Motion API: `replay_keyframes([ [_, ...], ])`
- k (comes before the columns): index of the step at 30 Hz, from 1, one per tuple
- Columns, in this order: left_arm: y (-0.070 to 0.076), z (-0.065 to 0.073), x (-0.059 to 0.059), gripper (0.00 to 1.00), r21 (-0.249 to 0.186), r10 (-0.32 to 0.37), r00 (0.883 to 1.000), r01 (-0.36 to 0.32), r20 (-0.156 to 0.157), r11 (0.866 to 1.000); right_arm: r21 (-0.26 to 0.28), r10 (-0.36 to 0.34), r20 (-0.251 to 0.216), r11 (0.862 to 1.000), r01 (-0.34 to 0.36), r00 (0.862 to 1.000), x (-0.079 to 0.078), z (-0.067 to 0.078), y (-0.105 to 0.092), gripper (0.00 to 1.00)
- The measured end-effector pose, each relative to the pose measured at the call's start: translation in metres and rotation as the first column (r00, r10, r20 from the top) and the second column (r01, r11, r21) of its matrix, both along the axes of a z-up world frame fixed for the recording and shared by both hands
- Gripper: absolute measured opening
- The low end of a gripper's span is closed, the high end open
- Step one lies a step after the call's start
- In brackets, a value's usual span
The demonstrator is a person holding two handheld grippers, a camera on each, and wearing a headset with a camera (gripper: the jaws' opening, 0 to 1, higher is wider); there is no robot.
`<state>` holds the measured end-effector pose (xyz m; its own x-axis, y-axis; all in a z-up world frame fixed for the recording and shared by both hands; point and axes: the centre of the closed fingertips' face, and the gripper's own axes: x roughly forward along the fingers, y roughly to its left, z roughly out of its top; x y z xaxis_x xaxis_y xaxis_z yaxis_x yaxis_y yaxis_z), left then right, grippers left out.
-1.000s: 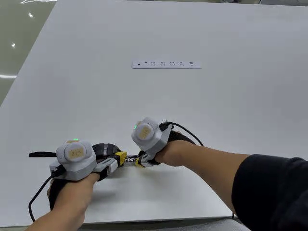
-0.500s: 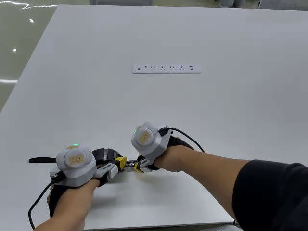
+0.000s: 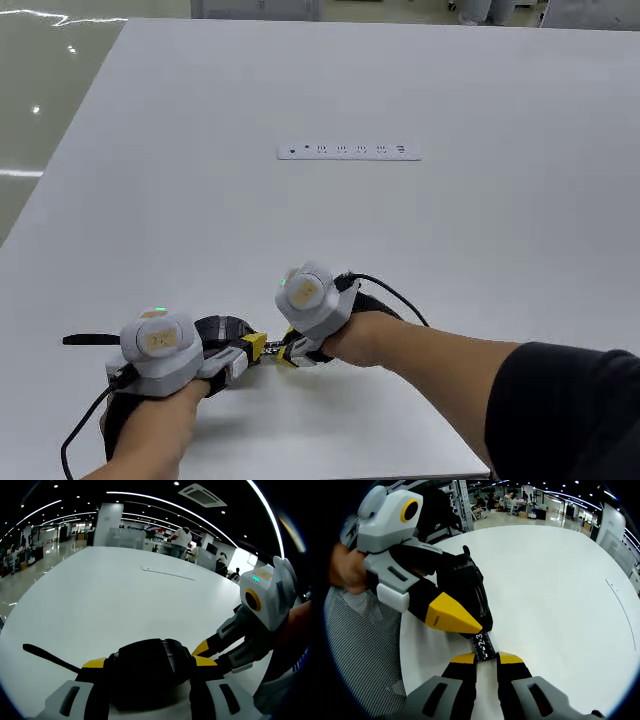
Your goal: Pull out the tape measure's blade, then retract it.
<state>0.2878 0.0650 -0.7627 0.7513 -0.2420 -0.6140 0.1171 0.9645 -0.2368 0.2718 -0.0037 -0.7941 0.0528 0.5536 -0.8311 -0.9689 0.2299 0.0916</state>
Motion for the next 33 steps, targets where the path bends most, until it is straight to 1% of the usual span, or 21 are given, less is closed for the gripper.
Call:
replay_keyframes([
  [3,0.0,0.0,0.0,0.6,0.0,0.0,1.0,0.0,0.0,1.0,0.001,0.001,0.0,1.0,-0.001,1.0,0.0,0.0,0.0,0.1],
  [7,0.001,0.001,0.0,0.6,0.002,-0.002,1.0,0.002,0.002,1.0,0.015,0.021,0.023,1.0,-0.022,0.999,-0.001,-0.001,0.005,0.1],
  [10,0.001,0.001,0.0,0.6,0.0,-0.002,1.0,0.002,0.002,1.0,0.024,0.006,0.017,1.0,-0.007,1.0,0.0,0.001,0.006,0.1],
  [20,0.0,0.001,0.0,0.6,-0.003,-0.001,1.0,0.001,0.0,1.0,0.019,0.012,0.02,1.0,-0.012,1.0,0.0,0.0,0.008,0.1],
  [25,0.001,0.0,0.001,0.6,-0.008,-0.002,1.0,0.002,-0.004,1.0,0.025,0.015,0.007,1.0,-0.015,1.0,0.001,-0.001,0.01,0.1],
  [29,0.001,0.0,0.001,0.6,-0.011,-0.003,1.0,0.003,-0.005,1.0,0.043,0.006,0.001,0.999,-0.006,1.0,0.001,0.0,0.011,0.1],
  [31,0.001,0.0,0.001,0.6,-0.01,-0.003,1.0,0.003,-0.006,1.0,0.047,0.013,0.014,0.999,-0.014,1.0,0.001,-0.001,0.013,0.1],
  [33,0.0,0.0,0.001,0.6,-0.011,-0.003,1.0,0.003,-0.005,1.0,0.047,0.009,0.012,0.999,-0.009,1.0,0.001,-0.001,0.014,0.1],
])
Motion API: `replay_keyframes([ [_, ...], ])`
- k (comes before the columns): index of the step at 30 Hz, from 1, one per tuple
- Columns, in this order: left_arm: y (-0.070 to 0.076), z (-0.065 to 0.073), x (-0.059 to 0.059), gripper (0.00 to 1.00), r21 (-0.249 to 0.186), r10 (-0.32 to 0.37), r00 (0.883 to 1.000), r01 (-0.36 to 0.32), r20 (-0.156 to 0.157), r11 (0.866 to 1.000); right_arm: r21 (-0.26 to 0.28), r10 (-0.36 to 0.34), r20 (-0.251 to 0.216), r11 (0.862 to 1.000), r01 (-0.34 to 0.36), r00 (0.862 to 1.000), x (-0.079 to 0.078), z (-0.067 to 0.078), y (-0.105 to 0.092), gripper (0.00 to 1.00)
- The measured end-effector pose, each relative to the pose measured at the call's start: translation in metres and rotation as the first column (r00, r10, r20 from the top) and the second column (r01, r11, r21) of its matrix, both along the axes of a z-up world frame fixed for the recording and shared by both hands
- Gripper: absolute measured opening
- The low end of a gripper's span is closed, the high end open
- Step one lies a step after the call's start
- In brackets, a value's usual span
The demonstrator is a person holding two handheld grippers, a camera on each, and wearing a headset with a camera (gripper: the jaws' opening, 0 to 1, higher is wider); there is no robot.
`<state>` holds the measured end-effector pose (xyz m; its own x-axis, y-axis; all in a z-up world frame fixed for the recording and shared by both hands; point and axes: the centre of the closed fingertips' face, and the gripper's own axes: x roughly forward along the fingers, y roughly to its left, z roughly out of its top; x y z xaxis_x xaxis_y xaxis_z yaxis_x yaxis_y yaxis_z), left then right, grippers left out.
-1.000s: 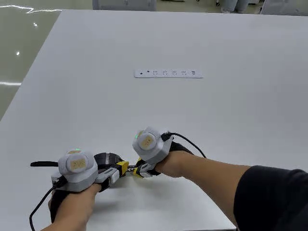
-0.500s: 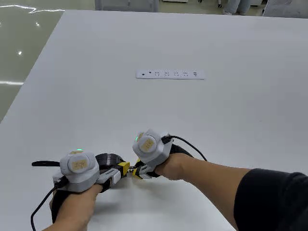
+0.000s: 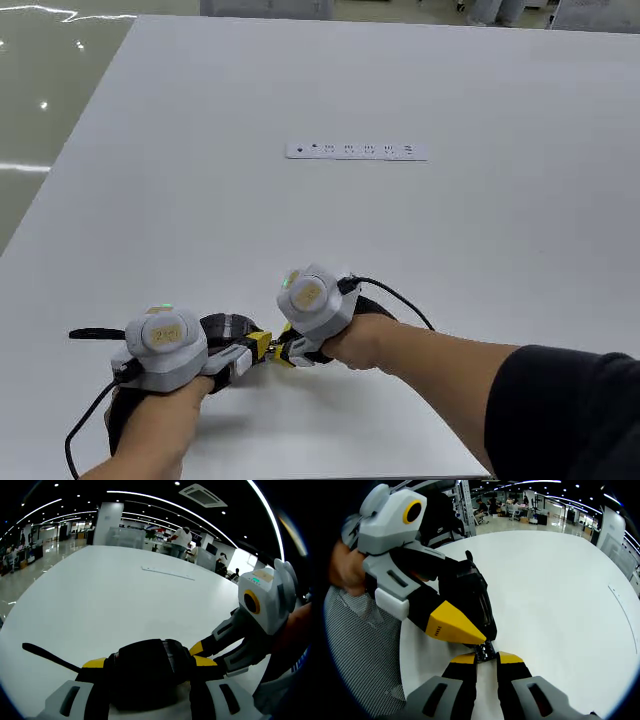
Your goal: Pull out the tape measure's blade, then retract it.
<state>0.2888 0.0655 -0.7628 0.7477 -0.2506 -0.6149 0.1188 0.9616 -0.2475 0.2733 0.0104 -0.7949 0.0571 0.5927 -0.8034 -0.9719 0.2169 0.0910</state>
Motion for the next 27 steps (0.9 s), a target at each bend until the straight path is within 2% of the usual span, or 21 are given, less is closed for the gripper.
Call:
replay_keyframes([
  [11,0.0006,0.0004,-0.0003,0.6,-0.007,-0.006,1.0,0.006,-0.001,1.0,0.036,0.006,-0.017,0.999,-0.005,1.0,0.0008,0.0005,0.0047,0.1],
  [27,0.0004,0.0001,-0.0001,0.6,-0.009,-0.005,1.0,0.005,-0.001,1.0,0.033,0.042,-0.004,0.999,-0.042,0.999,-0.0014,0.0012,0.0076,0.1],
])
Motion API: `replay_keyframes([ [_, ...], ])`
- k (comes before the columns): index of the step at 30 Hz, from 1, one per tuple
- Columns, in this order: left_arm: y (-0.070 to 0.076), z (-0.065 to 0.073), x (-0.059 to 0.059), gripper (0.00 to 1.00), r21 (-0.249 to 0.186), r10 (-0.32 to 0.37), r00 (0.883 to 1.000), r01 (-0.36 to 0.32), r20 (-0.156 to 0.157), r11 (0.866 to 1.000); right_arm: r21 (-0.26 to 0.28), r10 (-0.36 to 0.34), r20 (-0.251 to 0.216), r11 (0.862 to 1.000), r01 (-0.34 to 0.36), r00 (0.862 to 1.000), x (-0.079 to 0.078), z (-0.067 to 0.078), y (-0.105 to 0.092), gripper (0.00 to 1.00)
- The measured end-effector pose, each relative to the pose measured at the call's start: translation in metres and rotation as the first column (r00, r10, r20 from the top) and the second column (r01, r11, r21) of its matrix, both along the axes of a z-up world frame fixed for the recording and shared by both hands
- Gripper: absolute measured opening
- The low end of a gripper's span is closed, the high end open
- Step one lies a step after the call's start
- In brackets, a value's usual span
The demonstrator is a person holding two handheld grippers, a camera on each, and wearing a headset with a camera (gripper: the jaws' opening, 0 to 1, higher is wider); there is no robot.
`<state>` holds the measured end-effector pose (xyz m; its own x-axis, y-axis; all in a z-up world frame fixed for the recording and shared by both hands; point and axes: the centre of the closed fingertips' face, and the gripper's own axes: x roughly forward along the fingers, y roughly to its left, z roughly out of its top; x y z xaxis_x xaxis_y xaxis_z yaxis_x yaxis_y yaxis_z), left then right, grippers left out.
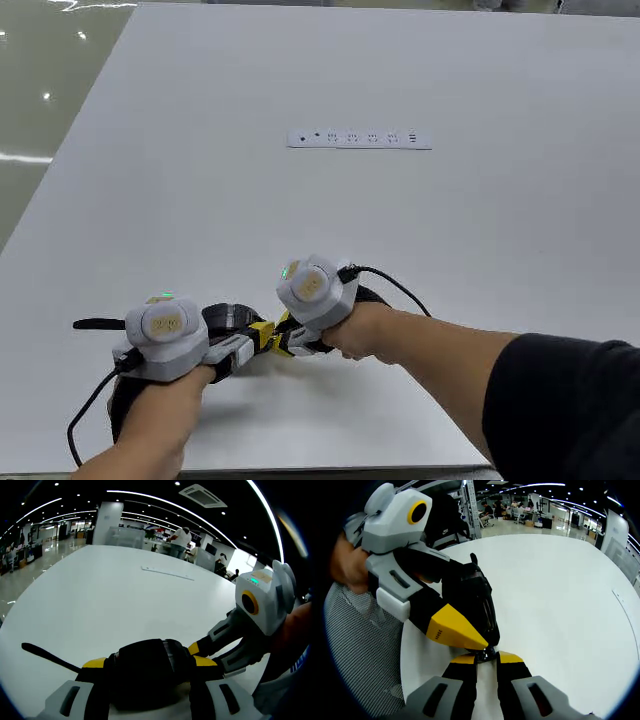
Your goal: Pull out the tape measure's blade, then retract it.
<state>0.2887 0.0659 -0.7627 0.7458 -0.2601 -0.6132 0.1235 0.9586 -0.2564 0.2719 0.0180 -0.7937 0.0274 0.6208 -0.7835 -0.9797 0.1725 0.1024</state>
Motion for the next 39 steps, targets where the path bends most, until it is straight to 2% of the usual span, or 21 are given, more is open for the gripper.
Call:
replay_keyframes([
  [7,-0.0005,0.0002,-0.0005,0.6,0.001,0.0,1.0,0.0,0.0,1.0,-0.018,0.024,0.0,1.0,-0.024,1.0,-0.0005,-0.001,0.0004,0.1],
  [9,-0.0004,0.0002,-0.0004,0.6,-0.002,0.0,1.0,0.0,-0.001,1.0,0.002,0.001,-0.03,1.0,-0.001,1.0,-0.0002,-0.0008,0.0002,0.1],
  [11,-0.0007,0.0004,-0.0005,0.6,0.0,-0.002,1.0,0.002,-0.001,1.0,-0.004,0.031,-0.01,1.0,-0.031,0.999,-0.0017,-0.0003,0.0007,0.1],
  [12,-0.001,0.0,-0.0007,0.6,0.005,-0.008,1.0,0.008,-0.001,1.0,-0.024,0.056,0.006,0.998,-0.055,0.998,-0.0025,-0.0006,0.0015,0.1],
  [15,-0.0009,-0.0007,-0.0005,0.6,0.006,-0.007,1.0,0.007,-0.001,1.0,-0.045,0.078,0.018,0.996,-0.077,0.997,-0.0028,-0.0015,0.0027,0.1],
  [21,-0.0013,-0.0003,-0.001,0.6,0.007,-0.006,1.0,0.006,-0.002,1.0,-0.022,0.06,0.021,0.998,-0.06,0.998,-0.0018,-0.0015,0.0008,0.1],
  [31,-0.0017,-0.0011,-0.0011,0.61,0.011,-0.007,1.0,0.007,-0.015,1.0,-0.031,0.054,0.051,0.998,-0.052,0.997,-0.0015,-0.0023,0.0013,0.12],
  [39,-0.0016,-0.0007,-0.001,0.62,0.011,-0.005,1.0,0.005,-0.015,1.0,-0.042,0.042,0.054,0.998,-0.04,0.998,-0.0004,-0.0023,0.0007,0.12],
])
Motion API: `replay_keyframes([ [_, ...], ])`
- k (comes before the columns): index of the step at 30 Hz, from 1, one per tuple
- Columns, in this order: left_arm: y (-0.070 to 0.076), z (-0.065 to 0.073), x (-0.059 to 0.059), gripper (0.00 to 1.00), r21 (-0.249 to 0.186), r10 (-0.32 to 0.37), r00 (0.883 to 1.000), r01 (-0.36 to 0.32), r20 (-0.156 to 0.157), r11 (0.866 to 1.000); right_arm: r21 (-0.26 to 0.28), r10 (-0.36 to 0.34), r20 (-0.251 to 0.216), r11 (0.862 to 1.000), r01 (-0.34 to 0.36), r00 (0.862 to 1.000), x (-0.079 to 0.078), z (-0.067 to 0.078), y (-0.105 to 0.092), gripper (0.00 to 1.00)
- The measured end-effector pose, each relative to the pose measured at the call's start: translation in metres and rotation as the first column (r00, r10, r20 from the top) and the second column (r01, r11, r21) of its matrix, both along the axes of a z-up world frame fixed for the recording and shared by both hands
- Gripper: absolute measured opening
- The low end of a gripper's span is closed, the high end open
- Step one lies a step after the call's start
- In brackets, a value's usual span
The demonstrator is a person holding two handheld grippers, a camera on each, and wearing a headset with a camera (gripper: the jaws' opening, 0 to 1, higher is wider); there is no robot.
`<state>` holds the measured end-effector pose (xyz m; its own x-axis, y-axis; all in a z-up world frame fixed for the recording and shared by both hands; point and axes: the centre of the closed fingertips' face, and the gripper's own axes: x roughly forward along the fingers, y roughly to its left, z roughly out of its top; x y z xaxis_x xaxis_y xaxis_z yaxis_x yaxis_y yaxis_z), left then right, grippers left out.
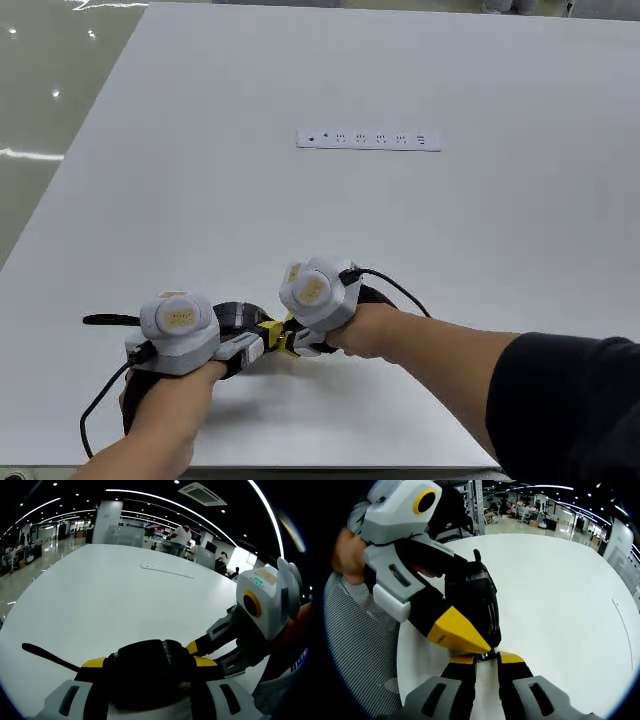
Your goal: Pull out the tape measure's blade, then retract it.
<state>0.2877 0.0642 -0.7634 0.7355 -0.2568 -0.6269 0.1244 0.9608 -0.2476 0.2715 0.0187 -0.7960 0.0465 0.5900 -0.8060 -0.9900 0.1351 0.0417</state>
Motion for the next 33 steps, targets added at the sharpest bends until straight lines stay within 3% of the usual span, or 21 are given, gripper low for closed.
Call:
replay_keyframes([
  [5,0.0,0.0,0.0,0.62,0.003,-0.022,1.0,0.022,-0.01,1.0,0.008,-0.03,-0.001,1.0,0.03,1.0,0.001,0.001,-0.002,0.16],
  [10,0.001,0.002,-0.001,0.62,-0.048,-0.022,1.0,0.021,-0.019,0.999,0.021,-0.062,-0.018,0.998,0.062,0.998,-0.002,0.002,-0.008,0.2],
  [12,-0.002,0.004,-0.001,0.71,-0.05,-0.054,0.998,0.053,-0.018,0.997,0.028,-0.075,-0.027,0.997,0.076,0.997,-0.005,0.004,-0.01,0.22],
  [14,-0.007,0.007,0.001,0.8,-0.039,-0.111,0.994,0.111,0.016,0.993,0.045,-0.078,-0.027,0.996,0.079,0.997,-0.009,0.008,-0.012,0.23],
  [16,-0.008,0.007,0.0,0.8,-0.041,-0.119,0.993,0.12,0.014,0.992,0.047,-0.077,-0.027,0.996,0.078,0.997,-0.009,0.009,-0.013,0.25],
  [18,-0.009,0.008,0.0,0.88,-0.044,-0.128,0.992,0.128,0.012,0.991,0.049,-0.076,-0.027,0.996,0.077,0.997,-0.01,0.009,-0.013,0.26],
  [21,-0.011,0.007,-0.008,0.99,-0.02,-0.198,0.98,0.198,0.003,0.98,0.069,-0.089,-0.018,0.994,0.09,0.996,-0.013,0.015,-0.027,0.28],
  [22,-0.009,0.005,-0.011,1.0,0.012,-0.268,0.963,0.268,0.023,0.963,0.094,-0.141,-0.027,0.985,0.143,0.99,-0.012,0.022,-0.049,0.29],
  [23,-0.007,0.007,-0.009,1.0,0.028,-0.293,0.955,0.292,0.047,0.956,0.098,-0.161,-0.03,0.982,0.163,0.986,-0.011,0.023,-0.055,0.3],
  [25,0.0,0.008,-0.008,1.0,0.049,-0.3,0.953,0.298,0.042,0.953,0.106,-0.181,-0.026,0.977,0.183,0.983,-0.011,0.026,-0.064,0.31],
  [27,0.012,0.007,-0.007,1.0,0.104,-0.314,0.949,0.31,0.021,0.945,0.121,-0.218,-0.027,0.968,0.22,0.975,-0.009,0.03,-0.07,0.33],
  [29,0.02,0.006,-0.007,1.0,0.096,-0.309,0.951,0.308,-0.006,0.946,0.144,-0.258,-0.027,0.955,0.259,0.966,-0.006,0.036,-0.077,0.34],
  [32,0.03,0.012,-0.006,1.0,0.069,-0.313,0.949,0.311,0.029,0.948,0.164,-0.278,-0.02,0.947,0.277,0.96,-0.007,0.043,-0.087,0.37],
  [33,0.031,0.019,-0.011,1.0,0.058,-0.313,0.949,0.311,0.032,0.949,0.17,-0.288,-0.02,0.943,0.288,0.957,-0.008,0.046,-0.092,0.38],
])
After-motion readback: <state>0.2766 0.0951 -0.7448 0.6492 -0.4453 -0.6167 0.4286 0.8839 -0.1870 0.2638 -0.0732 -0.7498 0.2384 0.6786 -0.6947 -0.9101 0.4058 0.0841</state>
